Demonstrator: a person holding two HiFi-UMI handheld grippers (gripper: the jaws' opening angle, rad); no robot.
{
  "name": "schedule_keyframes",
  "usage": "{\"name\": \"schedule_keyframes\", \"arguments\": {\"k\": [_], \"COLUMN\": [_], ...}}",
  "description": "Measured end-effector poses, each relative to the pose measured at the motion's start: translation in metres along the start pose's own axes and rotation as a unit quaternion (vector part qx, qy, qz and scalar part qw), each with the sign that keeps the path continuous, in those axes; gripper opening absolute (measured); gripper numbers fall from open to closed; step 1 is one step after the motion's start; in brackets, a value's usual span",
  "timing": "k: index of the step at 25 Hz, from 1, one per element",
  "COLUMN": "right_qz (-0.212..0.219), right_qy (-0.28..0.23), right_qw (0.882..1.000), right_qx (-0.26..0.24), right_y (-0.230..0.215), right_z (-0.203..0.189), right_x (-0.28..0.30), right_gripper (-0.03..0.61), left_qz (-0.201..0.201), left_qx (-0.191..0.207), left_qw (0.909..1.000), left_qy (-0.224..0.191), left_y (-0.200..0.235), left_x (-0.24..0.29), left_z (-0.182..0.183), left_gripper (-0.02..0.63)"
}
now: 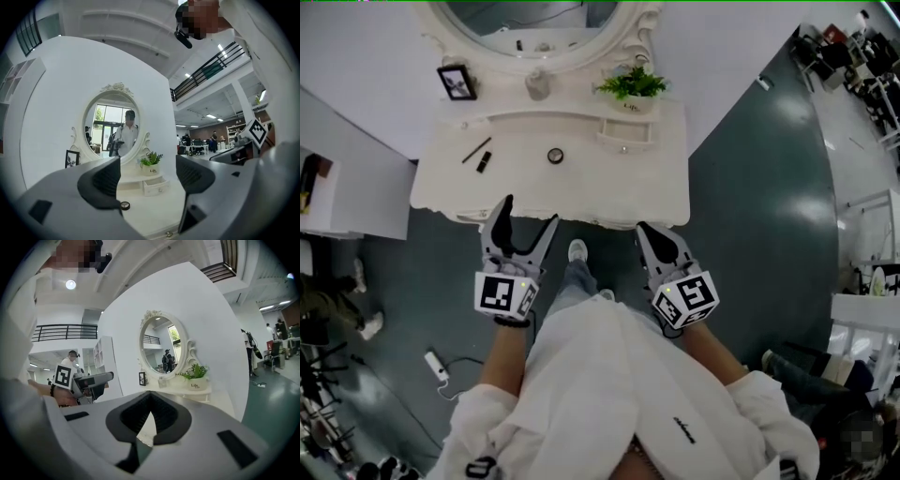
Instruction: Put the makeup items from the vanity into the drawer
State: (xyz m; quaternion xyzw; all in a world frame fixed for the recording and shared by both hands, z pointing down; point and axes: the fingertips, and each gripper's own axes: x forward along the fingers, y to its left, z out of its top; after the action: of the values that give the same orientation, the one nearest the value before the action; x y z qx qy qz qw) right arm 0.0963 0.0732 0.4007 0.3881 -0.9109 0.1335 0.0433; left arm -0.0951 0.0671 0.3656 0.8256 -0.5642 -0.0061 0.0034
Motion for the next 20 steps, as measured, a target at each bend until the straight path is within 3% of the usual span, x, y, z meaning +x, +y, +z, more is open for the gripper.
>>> {"name": "schedule_keyframes", "arguments": {"k": [8,20], "right_qz": [-0.007,-0.029], "right_qy": [0.01,0.021], "right_qw": [1.0,0.999], "right_qx": [0.008,0.009], "right_y": [-0.025,-0.054], "right_z": [0.007,0.013], "right_x": [0.062,0.177], "right_gripper": [0.022,0.018], "left_qz": [-0.022,-0.071], "left_qx": [-0.006,-0.023], "left_qw": [0.9997,0.9922], "left_qy": [0.009,0.1], "left_y": [0.042,0.097], "left_x": [0.064,0.155], "left_z": [-0.019,-0.096], "left_gripper": [0.357,0.356]}}
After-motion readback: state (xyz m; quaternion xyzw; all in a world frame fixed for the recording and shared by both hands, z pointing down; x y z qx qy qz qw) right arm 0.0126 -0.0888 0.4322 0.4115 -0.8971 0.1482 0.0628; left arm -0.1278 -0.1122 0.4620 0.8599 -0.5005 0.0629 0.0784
